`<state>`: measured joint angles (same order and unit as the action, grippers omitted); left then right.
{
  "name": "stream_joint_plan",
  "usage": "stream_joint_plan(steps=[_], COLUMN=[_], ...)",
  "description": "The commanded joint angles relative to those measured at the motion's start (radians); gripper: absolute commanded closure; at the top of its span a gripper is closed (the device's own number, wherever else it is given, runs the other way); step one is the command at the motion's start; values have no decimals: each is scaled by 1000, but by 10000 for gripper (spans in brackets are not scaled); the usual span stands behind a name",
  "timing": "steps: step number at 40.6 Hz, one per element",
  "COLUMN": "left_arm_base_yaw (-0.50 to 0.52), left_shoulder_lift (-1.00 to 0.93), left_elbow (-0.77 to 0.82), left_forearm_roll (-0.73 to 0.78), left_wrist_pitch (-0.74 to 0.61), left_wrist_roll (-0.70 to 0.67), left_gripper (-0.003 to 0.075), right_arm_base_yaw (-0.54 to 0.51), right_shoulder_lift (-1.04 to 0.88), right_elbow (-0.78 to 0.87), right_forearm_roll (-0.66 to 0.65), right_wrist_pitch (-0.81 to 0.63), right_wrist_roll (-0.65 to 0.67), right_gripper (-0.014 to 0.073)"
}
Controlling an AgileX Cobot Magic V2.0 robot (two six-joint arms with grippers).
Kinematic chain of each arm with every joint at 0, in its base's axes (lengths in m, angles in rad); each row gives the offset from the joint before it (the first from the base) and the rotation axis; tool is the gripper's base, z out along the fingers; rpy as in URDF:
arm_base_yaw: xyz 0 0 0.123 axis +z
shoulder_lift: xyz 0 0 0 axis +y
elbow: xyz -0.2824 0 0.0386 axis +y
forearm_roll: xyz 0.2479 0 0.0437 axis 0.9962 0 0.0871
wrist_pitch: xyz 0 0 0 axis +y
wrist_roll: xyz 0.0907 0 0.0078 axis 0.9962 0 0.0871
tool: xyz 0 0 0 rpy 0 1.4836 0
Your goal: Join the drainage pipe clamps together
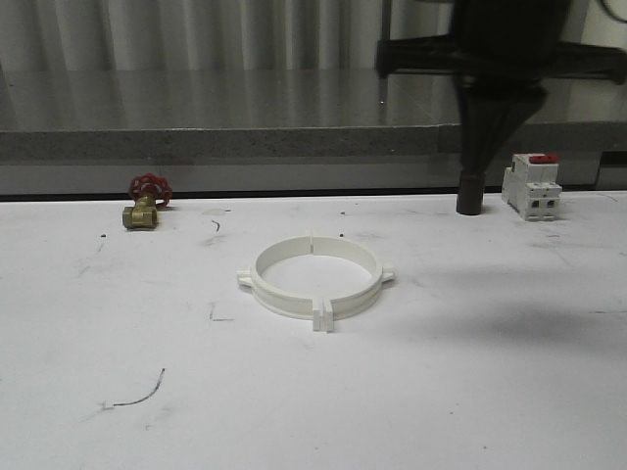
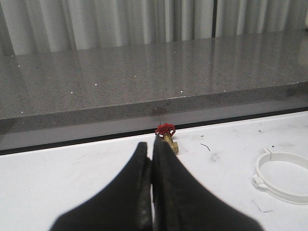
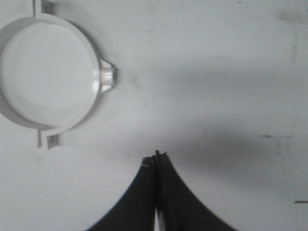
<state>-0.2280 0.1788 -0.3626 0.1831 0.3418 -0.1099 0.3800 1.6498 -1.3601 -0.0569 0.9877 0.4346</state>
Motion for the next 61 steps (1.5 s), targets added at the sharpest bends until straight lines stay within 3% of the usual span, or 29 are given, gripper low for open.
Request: stream_joint_plan(steps=[1,8,28,37,44,61], left_arm_base_yaw=[2,2,2,2,2,2], left_shoulder_lift=[9,9,9,9,9,9], left_elbow=[-27,-27,-27,-27,-27,-27], left_forearm_roll=[3,3,3,3,3,3], left_wrist_pitch=[-78,-78,-78,-78,-78,-78], left_wrist_roll=[-2,-2,-2,-2,-2,-2], left_gripper=[741,741,741,741,741,741], right_arm_base_yaw=[-79,-176,-174,-174,-174,-174], right_shoulder_lift=[-149,-371,-1087,-1341,-1423,-1425], right_elbow=[68,262,750,901,937,937], right_forearm_roll=[24,-19,-159,-183,-187,-188], right_wrist_pitch=[-41,-80,-421,-445,-462,-479], right_wrist_roll=[-89,-145,-150,-150,-150,-150], right_gripper=[710,710,710,710,710,710])
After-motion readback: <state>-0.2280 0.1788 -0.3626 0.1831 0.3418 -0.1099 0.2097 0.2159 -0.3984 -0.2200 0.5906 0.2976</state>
